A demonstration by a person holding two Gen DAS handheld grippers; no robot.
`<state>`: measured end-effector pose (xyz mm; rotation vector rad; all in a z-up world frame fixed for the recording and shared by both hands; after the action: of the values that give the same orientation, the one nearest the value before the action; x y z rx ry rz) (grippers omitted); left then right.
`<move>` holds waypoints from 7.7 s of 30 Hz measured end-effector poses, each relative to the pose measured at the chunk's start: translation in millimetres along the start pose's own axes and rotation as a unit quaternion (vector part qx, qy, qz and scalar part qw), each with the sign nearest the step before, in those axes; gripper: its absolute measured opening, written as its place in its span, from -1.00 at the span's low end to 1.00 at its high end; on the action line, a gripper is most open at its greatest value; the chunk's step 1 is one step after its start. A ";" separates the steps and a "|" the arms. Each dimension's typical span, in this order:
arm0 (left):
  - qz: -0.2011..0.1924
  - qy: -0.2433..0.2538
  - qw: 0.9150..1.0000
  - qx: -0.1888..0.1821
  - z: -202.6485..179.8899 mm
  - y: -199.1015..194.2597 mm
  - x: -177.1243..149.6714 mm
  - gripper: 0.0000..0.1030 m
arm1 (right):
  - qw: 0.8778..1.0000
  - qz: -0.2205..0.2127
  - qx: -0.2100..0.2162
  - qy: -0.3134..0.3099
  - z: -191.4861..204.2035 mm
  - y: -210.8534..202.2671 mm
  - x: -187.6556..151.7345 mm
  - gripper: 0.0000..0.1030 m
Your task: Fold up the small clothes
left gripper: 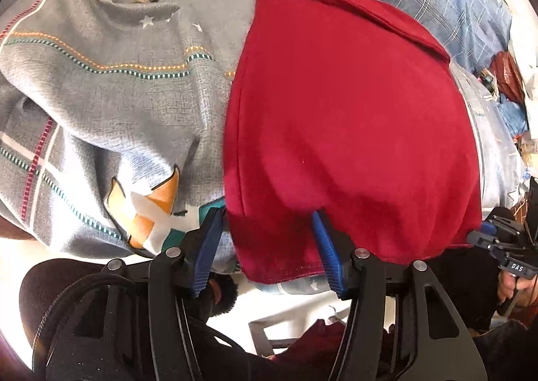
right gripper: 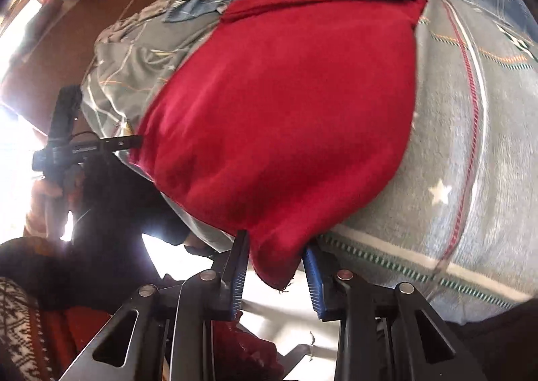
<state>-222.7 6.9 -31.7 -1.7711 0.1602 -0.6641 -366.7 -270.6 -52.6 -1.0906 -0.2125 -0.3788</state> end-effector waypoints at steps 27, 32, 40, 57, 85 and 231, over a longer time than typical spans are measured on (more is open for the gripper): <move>-0.136 -0.006 0.989 -0.062 -6.4 -46.2 98.1 -0.85 | 0.985 -0.165 0.051 0.024 15.2 -88.4 90.0 -0.83; -0.159 -0.014 0.986 -0.053 -0.2 -40.8 143.1 -0.91 | 0.977 -0.211 0.032 0.029 15.9 -97.9 135.2 -0.83; -0.180 -0.021 0.982 -0.050 15.1 -27.8 213.3 -0.92 | 0.965 -0.251 0.008 0.076 -20.0 -94.3 212.2 -0.83; -0.129 -0.069 0.979 -0.145 50.5 24.2 225.5 0.20 | 0.973 -0.209 -0.019 0.093 -52.0 -44.3 255.8 -0.83; -0.183 0.036 0.982 -0.030 20.2 10.3 328.2 -0.86 | 0.957 -0.270 -0.022 0.099 -65.6 -78.7 306.5 -0.83; -0.111 -0.153 0.982 0.003 88.1 75.9 240.4 0.39 | 0.980 -0.032 -0.188 -0.052 122.2 188.1 427.6 0.56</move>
<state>38.8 -47.1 -31.3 -1.8780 -0.2529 -0.5386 102.4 -168.2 -2.0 -1.4807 -0.2751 -0.4306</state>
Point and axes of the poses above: each gripper's, at about its wrist camera, not at the fingertips, and y roughly the way its jaws point, z to its left, x to its top, the point moved 6 cm from there along y, roughly the way its jaws point, and after that the axes turned 9 degrees about y, right-handed, at the moved point
